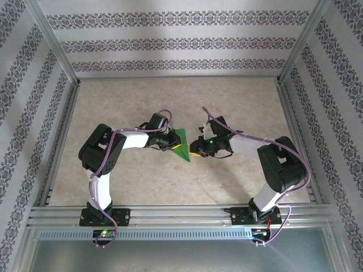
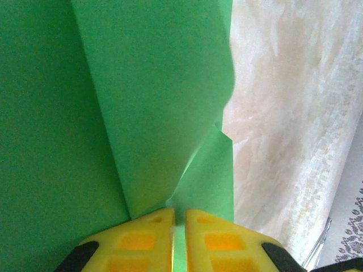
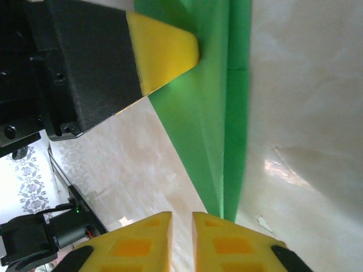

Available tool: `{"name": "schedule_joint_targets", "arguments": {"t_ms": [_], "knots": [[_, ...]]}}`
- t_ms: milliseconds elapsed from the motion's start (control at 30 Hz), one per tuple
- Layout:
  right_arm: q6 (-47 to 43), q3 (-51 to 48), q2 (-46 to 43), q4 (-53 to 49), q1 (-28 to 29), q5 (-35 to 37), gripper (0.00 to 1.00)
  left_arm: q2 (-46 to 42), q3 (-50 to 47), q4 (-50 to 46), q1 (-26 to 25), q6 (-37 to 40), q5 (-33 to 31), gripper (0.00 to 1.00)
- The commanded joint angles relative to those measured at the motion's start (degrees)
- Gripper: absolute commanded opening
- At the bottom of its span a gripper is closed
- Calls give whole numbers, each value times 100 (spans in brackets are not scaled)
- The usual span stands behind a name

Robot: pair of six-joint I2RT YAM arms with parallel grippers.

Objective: Fold a paper plane with a square sheet of paper (pick it up from the middle)
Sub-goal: Fourth fold the wing at the center of the table.

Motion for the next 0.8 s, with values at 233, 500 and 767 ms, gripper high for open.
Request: {"name": "schedule_joint_targets", "arguments": {"t_ms": [233, 500, 767], "knots": [[121, 140, 653, 447, 188, -276, 13, 166, -8, -401, 89, 113, -69, 14], [156, 39, 912, 563, 191, -407, 13, 166, -19, -367, 94, 88, -45, 14], [165, 8, 1012, 537, 175, -356, 13, 166, -20, -389, 93, 82, -70, 14]]}}
